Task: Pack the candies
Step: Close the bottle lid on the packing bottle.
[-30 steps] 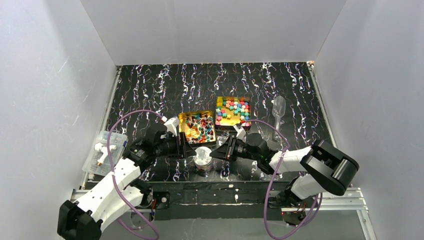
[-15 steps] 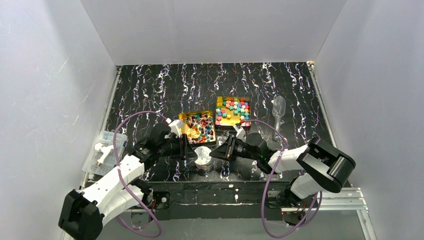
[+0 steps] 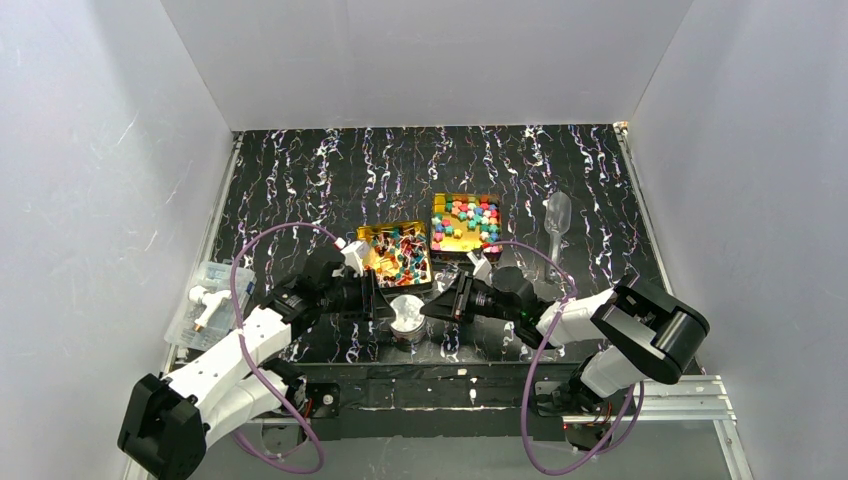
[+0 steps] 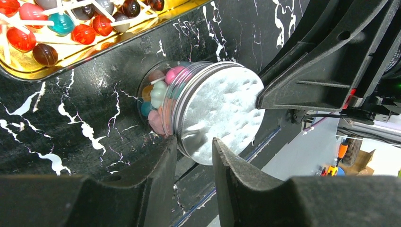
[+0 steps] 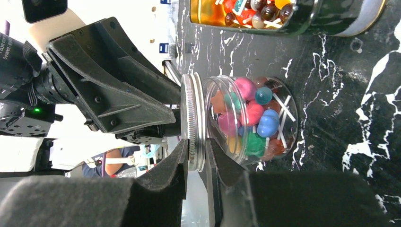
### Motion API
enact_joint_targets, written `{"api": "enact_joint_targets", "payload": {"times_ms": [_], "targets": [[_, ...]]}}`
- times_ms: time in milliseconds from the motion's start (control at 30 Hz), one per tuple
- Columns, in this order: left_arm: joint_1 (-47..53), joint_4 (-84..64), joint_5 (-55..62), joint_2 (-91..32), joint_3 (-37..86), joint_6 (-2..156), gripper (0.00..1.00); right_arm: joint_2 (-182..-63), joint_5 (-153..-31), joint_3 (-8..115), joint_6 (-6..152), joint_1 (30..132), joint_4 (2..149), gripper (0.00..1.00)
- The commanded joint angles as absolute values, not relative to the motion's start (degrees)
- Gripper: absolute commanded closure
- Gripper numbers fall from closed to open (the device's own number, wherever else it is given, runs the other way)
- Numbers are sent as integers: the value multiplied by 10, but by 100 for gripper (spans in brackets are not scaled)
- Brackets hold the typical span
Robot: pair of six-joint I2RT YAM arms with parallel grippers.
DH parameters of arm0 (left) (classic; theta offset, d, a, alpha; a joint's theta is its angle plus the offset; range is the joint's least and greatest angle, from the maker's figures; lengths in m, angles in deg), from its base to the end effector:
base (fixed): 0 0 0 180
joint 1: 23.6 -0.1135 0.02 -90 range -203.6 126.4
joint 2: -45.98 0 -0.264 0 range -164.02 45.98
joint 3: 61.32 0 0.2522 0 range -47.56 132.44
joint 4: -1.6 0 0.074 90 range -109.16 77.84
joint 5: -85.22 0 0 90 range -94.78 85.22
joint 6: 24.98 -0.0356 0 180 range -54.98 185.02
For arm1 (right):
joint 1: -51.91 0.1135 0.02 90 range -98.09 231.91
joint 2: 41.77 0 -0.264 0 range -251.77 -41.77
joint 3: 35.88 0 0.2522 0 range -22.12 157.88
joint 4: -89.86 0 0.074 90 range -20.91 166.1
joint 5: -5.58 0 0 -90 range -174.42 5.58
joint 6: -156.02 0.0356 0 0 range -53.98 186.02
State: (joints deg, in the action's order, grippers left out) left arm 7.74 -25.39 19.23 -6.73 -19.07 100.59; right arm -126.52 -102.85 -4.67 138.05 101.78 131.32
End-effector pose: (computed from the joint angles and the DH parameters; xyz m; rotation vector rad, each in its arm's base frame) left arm 0.1570 -0.1126 0.2130 0.1617 2.3852 -1.0689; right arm 0.1532 0.1992 0.1510 0.1367 2.1684 1.6925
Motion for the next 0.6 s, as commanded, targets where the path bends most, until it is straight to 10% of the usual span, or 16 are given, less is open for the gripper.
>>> {"api": "enact_joint_targets", "payload": {"times_ms": [0,567], "targets": [[84,-250,207,-74,-192,1001,69,-1270,-1031,-55,1374,1016,1337,89],[91,-251,204,-97,-184,997,70,-1254,-1022,-62,1352,1014,1298,68]]}}
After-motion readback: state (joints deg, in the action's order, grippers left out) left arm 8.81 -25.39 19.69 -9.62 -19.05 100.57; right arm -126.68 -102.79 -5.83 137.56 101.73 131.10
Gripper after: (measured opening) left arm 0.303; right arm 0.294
